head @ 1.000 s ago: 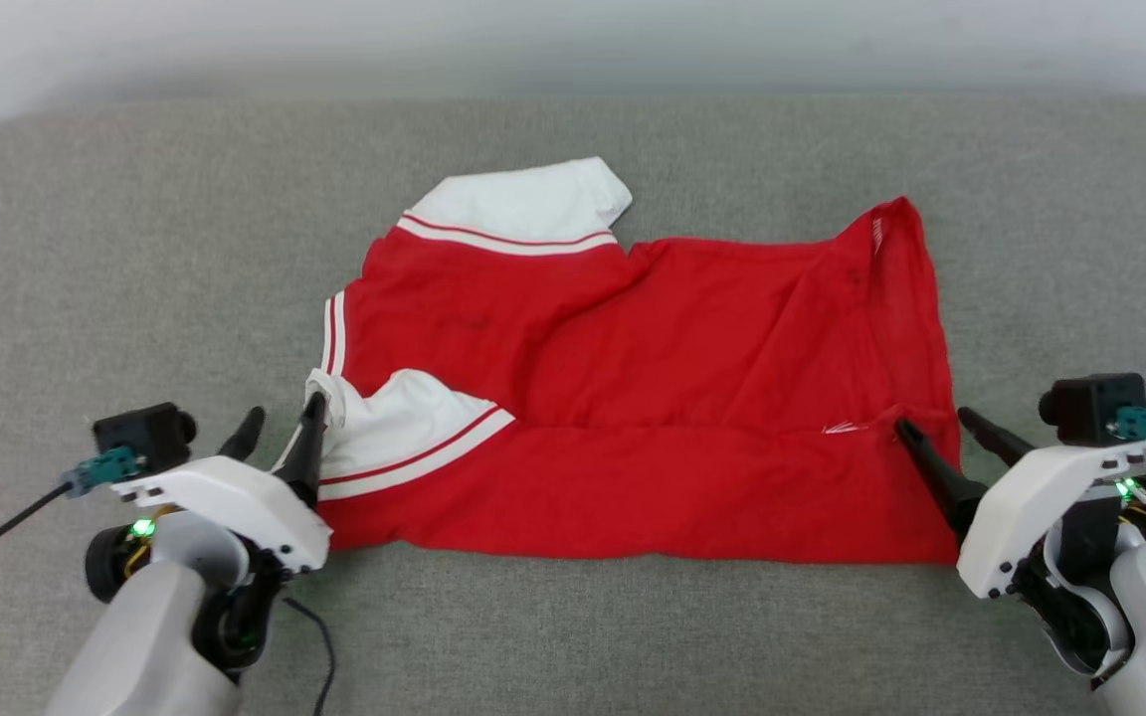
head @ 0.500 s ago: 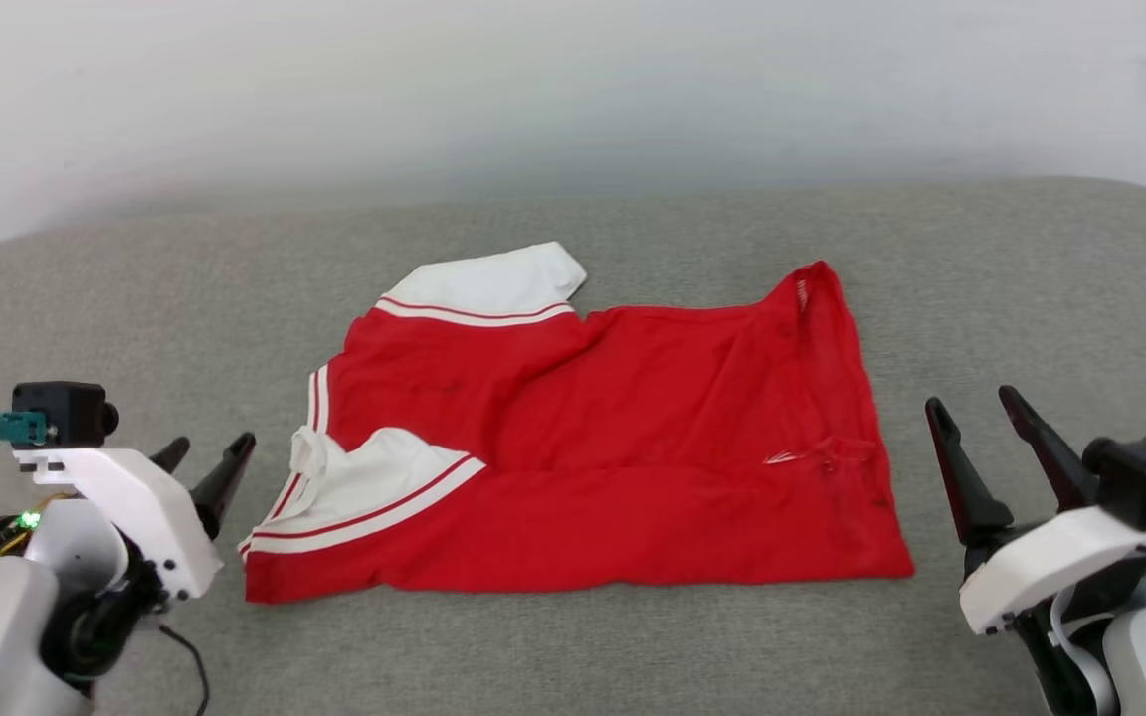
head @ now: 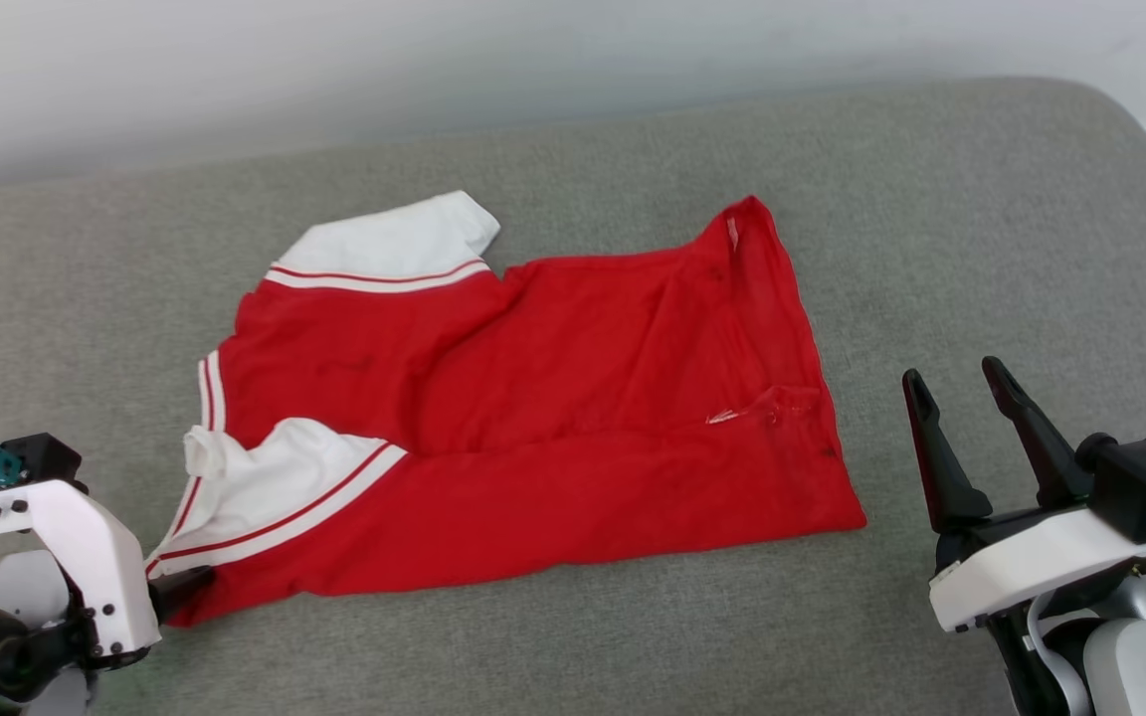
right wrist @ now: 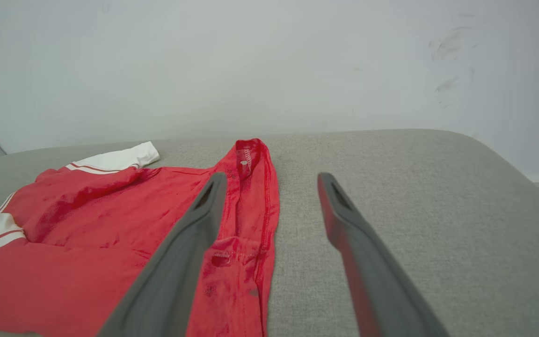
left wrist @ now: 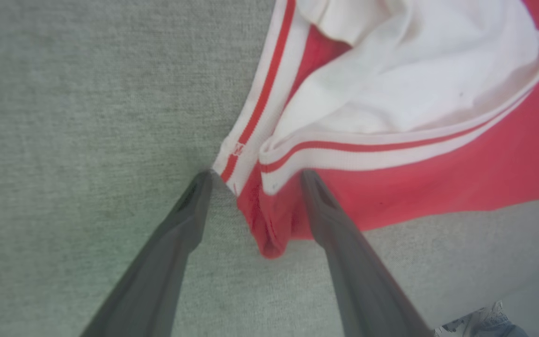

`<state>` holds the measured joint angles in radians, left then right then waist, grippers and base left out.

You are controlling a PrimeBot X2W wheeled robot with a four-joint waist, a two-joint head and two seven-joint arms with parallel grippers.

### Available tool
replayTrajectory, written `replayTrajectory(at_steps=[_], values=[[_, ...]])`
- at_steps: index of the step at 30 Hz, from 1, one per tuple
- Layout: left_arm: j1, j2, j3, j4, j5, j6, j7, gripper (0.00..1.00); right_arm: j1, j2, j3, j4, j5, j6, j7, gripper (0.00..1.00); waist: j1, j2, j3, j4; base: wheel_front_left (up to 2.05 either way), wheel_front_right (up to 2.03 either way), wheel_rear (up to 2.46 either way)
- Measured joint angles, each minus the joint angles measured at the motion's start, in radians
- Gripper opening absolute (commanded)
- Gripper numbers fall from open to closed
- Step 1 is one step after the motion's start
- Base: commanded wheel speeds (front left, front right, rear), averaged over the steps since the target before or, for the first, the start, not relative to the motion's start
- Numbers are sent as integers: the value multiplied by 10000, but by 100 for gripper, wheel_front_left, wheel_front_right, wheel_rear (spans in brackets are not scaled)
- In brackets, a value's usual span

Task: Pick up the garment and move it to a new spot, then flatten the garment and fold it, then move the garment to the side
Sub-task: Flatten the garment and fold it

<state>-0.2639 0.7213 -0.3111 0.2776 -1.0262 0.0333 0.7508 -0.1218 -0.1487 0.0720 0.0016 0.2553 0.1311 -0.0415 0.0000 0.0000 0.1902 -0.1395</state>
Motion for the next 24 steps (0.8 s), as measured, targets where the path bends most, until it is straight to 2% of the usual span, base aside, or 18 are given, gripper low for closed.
replayTrajectory(at_steps=[4,5,6,7,10,13,19,24], values=[[40,-44,142,155,-288,123,207,100,-178,38,-84,12,94,0,134,100,-1,0,415,-262,0,0,0],[39,-73,190,182,-384,132,209,73,-234,33,-132,12,121,0,157,100,-1,0,501,-314,0,0,0],[38,-71,211,194,-401,146,203,42,-269,29,-190,19,226,0,209,100,-1,0,568,-359,0,0,0],[39,-81,228,190,-408,142,163,0,-297,29,-261,23,355,0,261,100,-1,0,621,-389,0,0,0],[26,-184,238,186,-301,115,-167,0,-401,-123,-527,130,805,-2,683,100,-2,0,656,-347,0,0,0],[5,-420,98,96,-59,13,-598,0,-436,-495,-639,370,1373,0,1687,100,-1,0,566,-193,0,0,0],[-38,-690,-188,-520,631,-104,-1476,0,-500,-1624,-746,1139,2470,0,5125,100,1,0,398,326,0,0,0],[-292,-842,-431,-1438,1160,-73,-1889,0,-596,-1891,-863,1185,3099,-2,7359,100,1,0,426,910,0,0,0]])
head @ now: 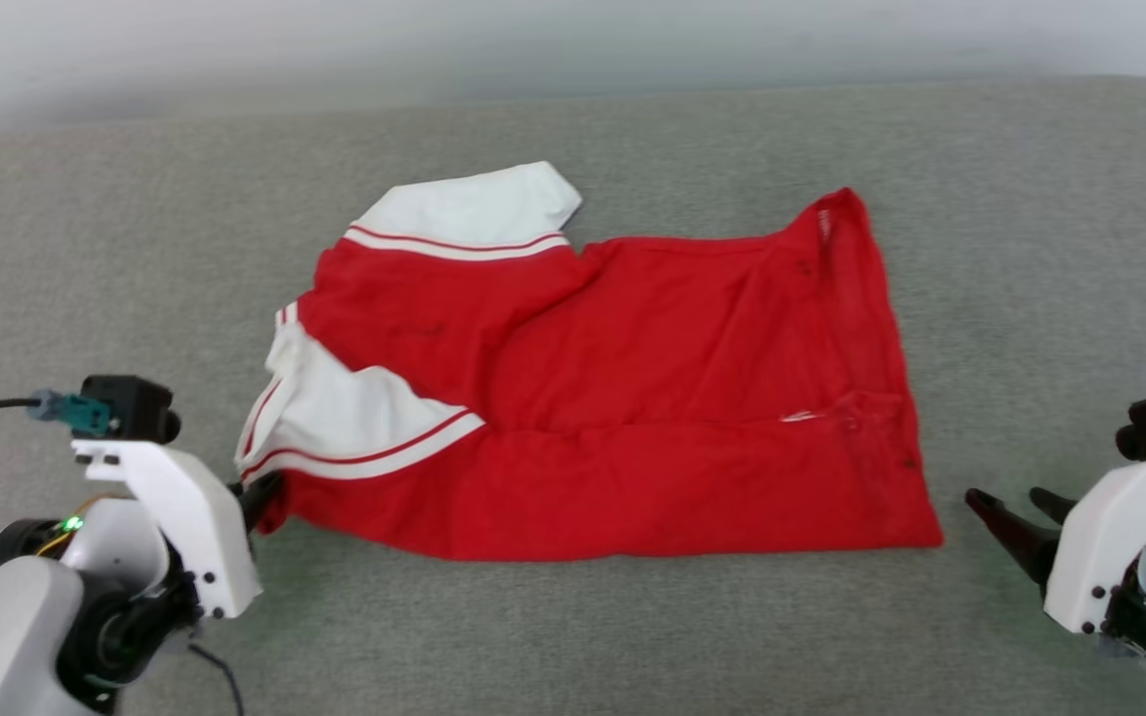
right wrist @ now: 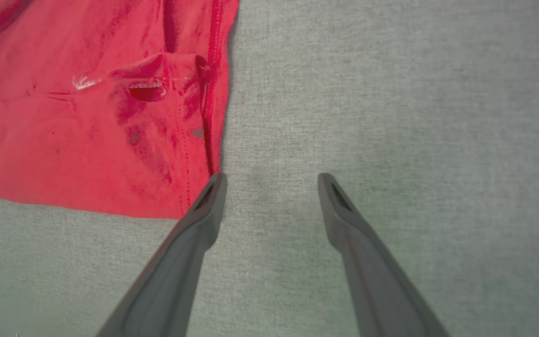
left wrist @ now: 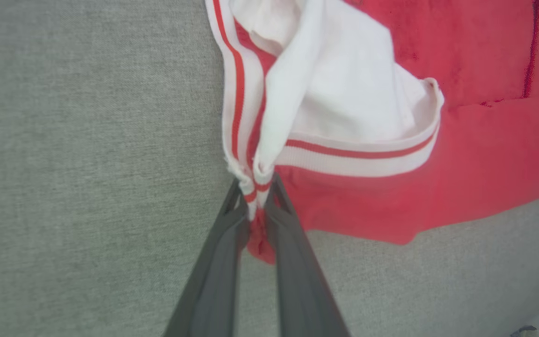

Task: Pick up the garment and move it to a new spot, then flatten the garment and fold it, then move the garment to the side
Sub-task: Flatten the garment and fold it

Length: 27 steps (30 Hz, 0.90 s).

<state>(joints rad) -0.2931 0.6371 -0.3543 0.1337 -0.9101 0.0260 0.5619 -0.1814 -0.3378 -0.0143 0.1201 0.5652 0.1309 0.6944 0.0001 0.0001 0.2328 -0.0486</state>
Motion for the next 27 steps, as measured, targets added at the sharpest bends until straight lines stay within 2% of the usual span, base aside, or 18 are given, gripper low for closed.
replayTrajectory(at_steps=[6,13,14,15,16,27], values=[[-240,-236,-221,-849,437,96,-376,0,-364,261,355,-245,278,0,1091,100,0,0,329,589,0,0,0],[-374,-449,-318,-1214,629,228,-591,0,-897,420,815,324,667,0,1337,100,0,0,745,1004,0,0,0],[-377,-451,-330,-1216,640,240,-591,0,-965,403,880,435,681,0,1350,47,0,0,781,1039,0,0,0],[-377,-462,-332,-1214,640,240,-594,0,-1030,393,934,527,706,0,1369,16,0,0,809,1065,0,0,0],[-381,-472,-353,-1210,654,240,-598,0,-1088,372,982,602,775,-2,1379,0,0,0,832,1089,0,0,0],[-189,-583,-355,-924,746,284,-1097,0,-1381,31,1814,1009,1156,-2,497,0,0,0,234,1011,0,0,0]])
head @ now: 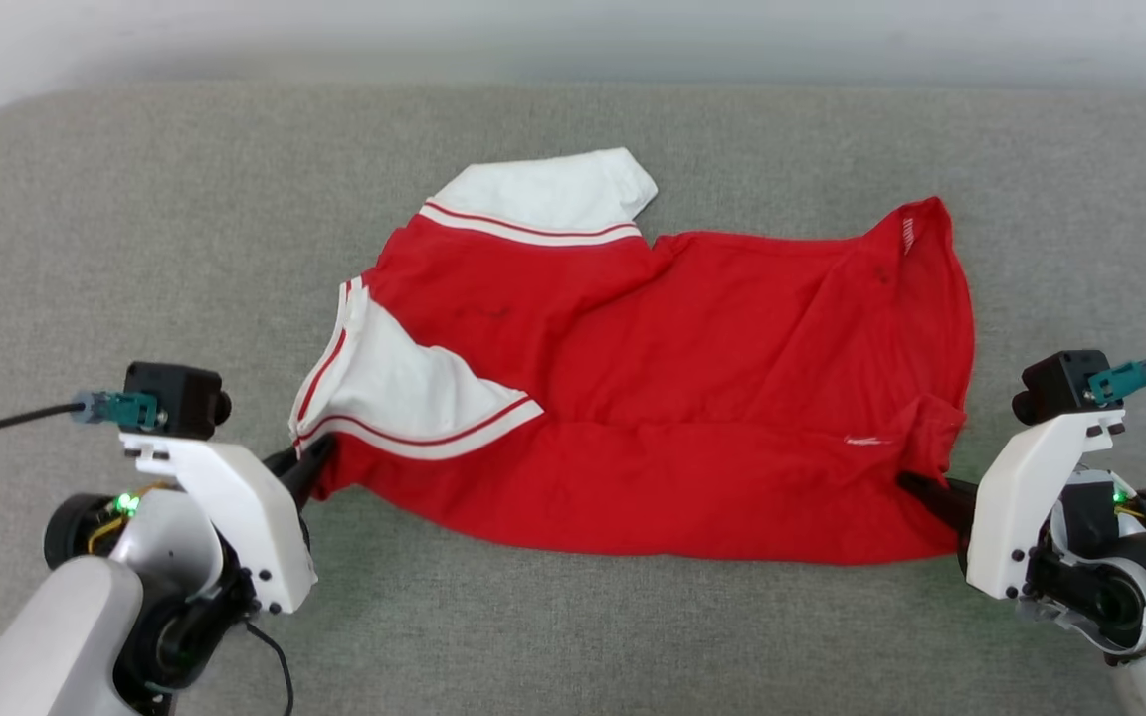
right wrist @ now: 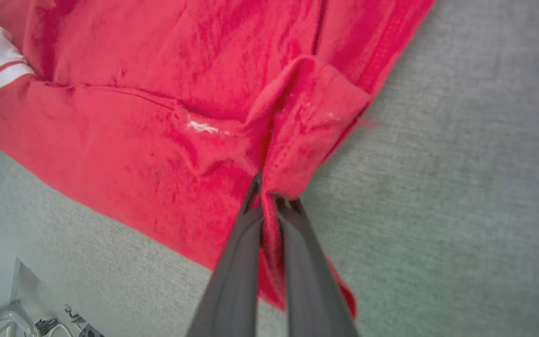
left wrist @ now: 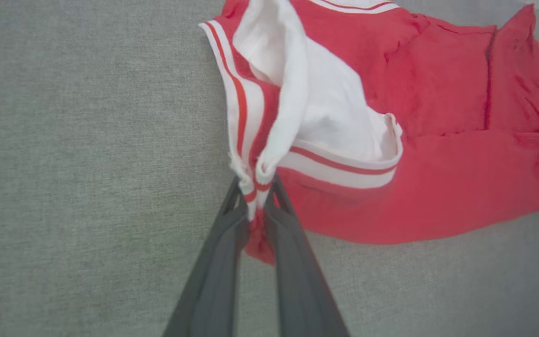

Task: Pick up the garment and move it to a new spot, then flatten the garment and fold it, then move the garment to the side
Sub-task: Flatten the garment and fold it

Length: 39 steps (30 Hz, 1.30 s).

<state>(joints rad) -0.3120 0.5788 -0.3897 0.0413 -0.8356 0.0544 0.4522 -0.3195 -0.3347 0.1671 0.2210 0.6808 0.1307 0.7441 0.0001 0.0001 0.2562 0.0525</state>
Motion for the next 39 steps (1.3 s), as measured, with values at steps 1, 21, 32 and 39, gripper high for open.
replayTrajectory(at_steps=[1,21,32,39], values=[[105,-36,36,6,-119,-2,-58,0,-5,-19,61,13,71,0,-65,0,0,0,-110,-21,0,0,0],[3206,449,454,-686,-1022,1009,119,0,1770,-199,240,88,556,2,-307,0,-3,0,-2642,-251,0,0,0],[3267,-10,566,309,-1542,761,-134,100,2226,105,405,652,326,0,-1778,100,-2,0,-2222,-475,0,0,0],[2793,-31,959,207,-1166,792,-1055,100,2214,-261,431,67,-732,2,-4489,100,-2,-1,-2299,-793,0,0,0]])
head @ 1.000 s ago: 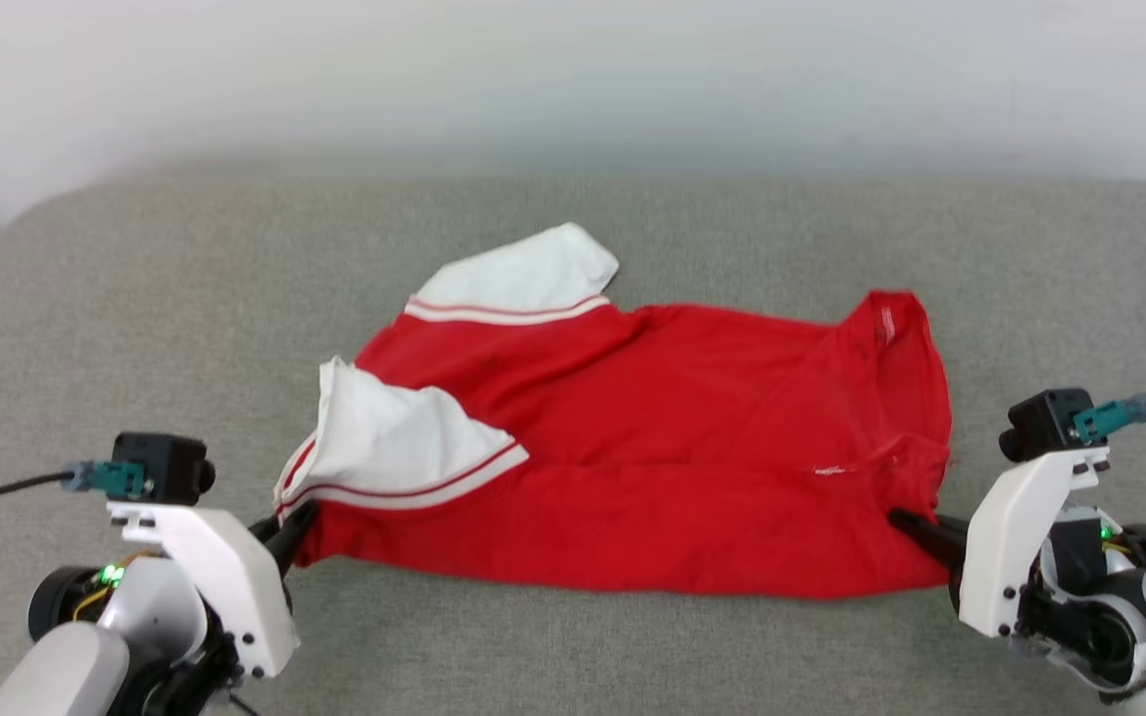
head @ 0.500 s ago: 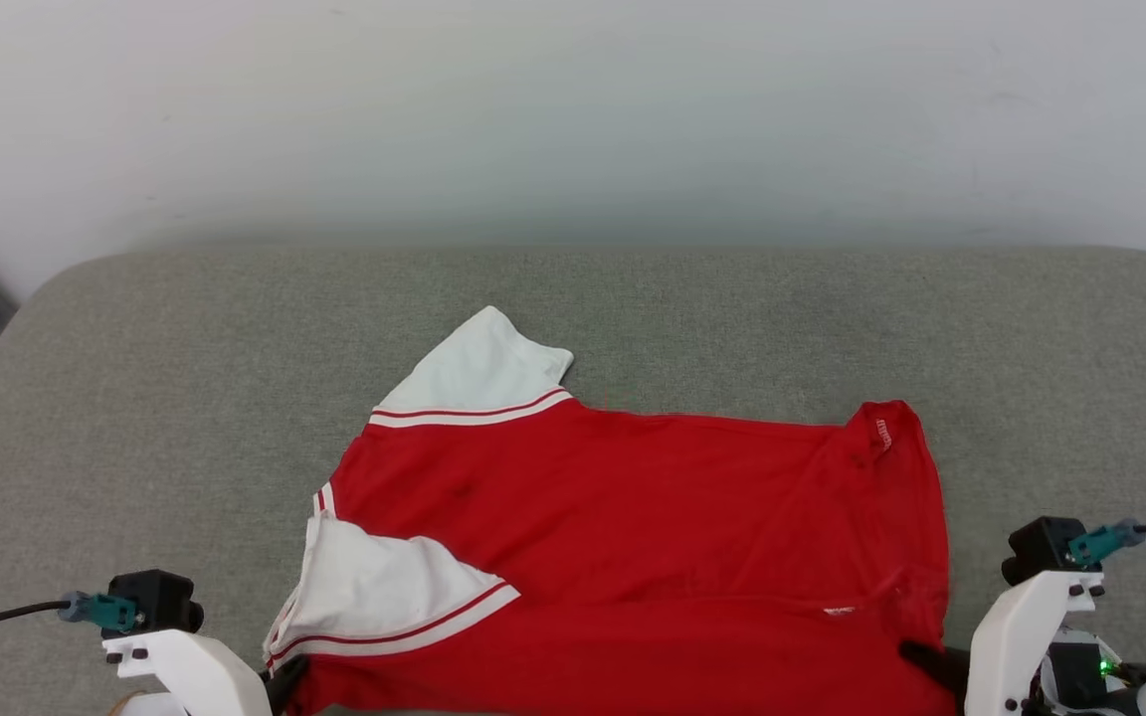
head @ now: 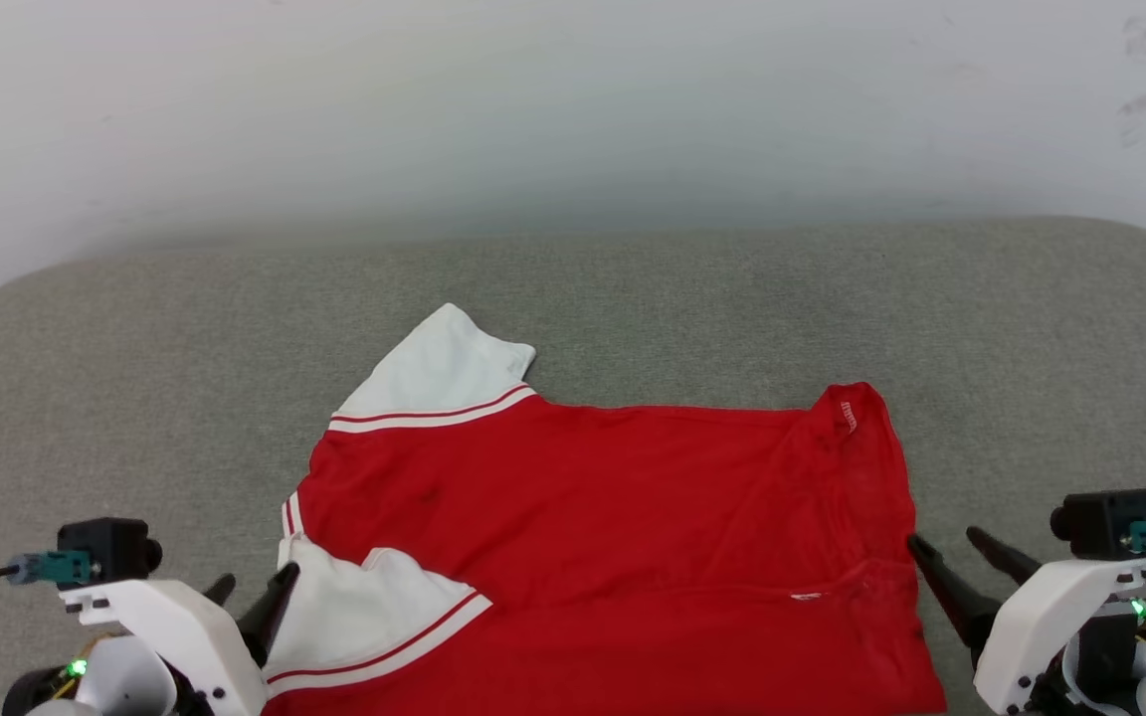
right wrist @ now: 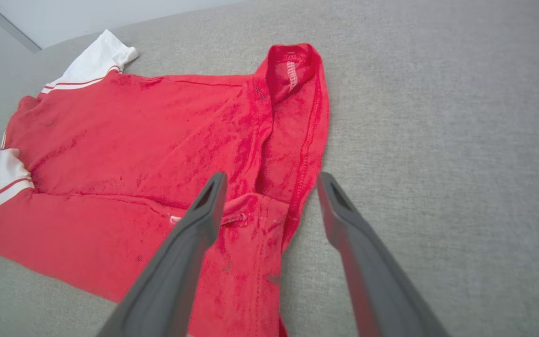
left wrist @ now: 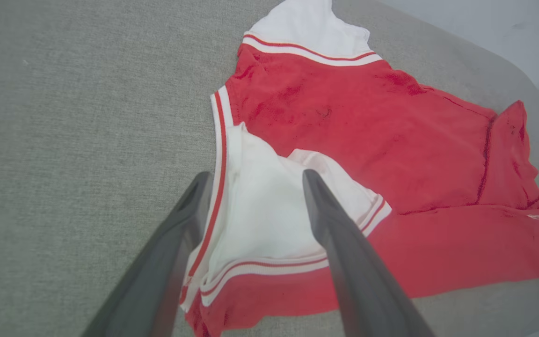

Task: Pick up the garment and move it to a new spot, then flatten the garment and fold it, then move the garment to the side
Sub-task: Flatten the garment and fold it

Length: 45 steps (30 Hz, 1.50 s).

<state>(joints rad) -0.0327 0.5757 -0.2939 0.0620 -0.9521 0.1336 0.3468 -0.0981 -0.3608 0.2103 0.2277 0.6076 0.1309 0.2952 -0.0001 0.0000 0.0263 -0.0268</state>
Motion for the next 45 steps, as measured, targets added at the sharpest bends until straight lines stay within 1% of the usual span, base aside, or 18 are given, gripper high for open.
replayTrajectory(at_steps=[3,6,9,13,18,21,23,24,26,28,30,34,38,40,43,44,45], values=[[-303,2,142,-215,370,159,-516,100,-14,100,-278,-349,-491,0,-702,100,0,0,29,-181,0,0,0],[-802,-21,293,-349,823,357,-1087,100,-116,368,-662,-721,-1024,0,-1304,100,1,1,176,-371,0,0,0],[-1339,-157,408,-401,1175,562,-1597,100,-321,662,-997,-1152,-1505,0,-1676,100,0,0,447,-547,0,0,0],[-2300,-224,479,-343,1678,700,-2130,100,-713,1032,-1390,-1770,-2006,0,-2059,100,1,0,1005,-783,0,0,0],[-3741,-142,552,65,2132,696,-2399,100,-1234,1415,-1687,-2504,-2437,0,-2374,100,3,0,1940,-1109,0,0,0],[-4800,52,483,502,2205,424,-2153,100,-1524,1607,-1762,-2792,-2575,0,-2466,100,3,1,2563,-1324,0,0,0],[-5445,167,362,836,2182,155,-1720,100,-1664,1699,-1772,-2905,-2635,0,-2493,100,3,0,2954,-1474,0,0,0],[-6052,309,184,1258,1910,-238,-951,100,-1763,1814,-1820,-2928,-2658,0,-2499,100,3,0,3316,-1637,0,0,0],[-6627,548,6,1684,1724,-596,-69,100,-1825,1900,-1797,-2930,-2658,0,-2550,100,4,0,3624,-1822,0,0,0],[-7173,867,-171,2050,1544,-878,878,100,-1901,2015,-1749,-2895,-2656,0,-2560,100,4,0,3864,-2038,0,0,0],[-7636,1177,-299,2389,1417,-1045,1831,100,-1919,2092,-1714,-2819,-2652,0,-2581,100,4,1,4074,-2261,0,0,0],[-8248,1743,-537,2867,1304,-1070,3430,100,-1941,2238,-1542,-2600,-2600,0,-2661,100,3,0,4420,-2704,0,0,0],[-8551,2042,-690,3001,1014,-1057,4798,100,-1971,2355,-1486,-2406,-2474,0,-2803,100,3,0,4756,-3061,0,0,0],[-8575,2146,-750,3028,857,-965,5421,100,-2001,2387,-1463,-2291,-2418,0,-2871,100,3,0,4899,-3215,0,0,0],[-8698,2357,-759,2970,617,-706,6282,100,-2045,2416,-1438,-2167,-2351,0,-2957,100,1,0,5068,-3387,0,0,0],[-8724,2382,-759,2943,548,-587,6518,64,-2060,2429,-1434,-2134,-2286,0,-2989,100,2,0,5110,-3427,0,0,0],[-8724,2406,-752,2894,491,-479,6675,43,-2086,2437,-1438,-2094,-2270,0,-3007,100,2,0,5146,-3456,0,0,0]])
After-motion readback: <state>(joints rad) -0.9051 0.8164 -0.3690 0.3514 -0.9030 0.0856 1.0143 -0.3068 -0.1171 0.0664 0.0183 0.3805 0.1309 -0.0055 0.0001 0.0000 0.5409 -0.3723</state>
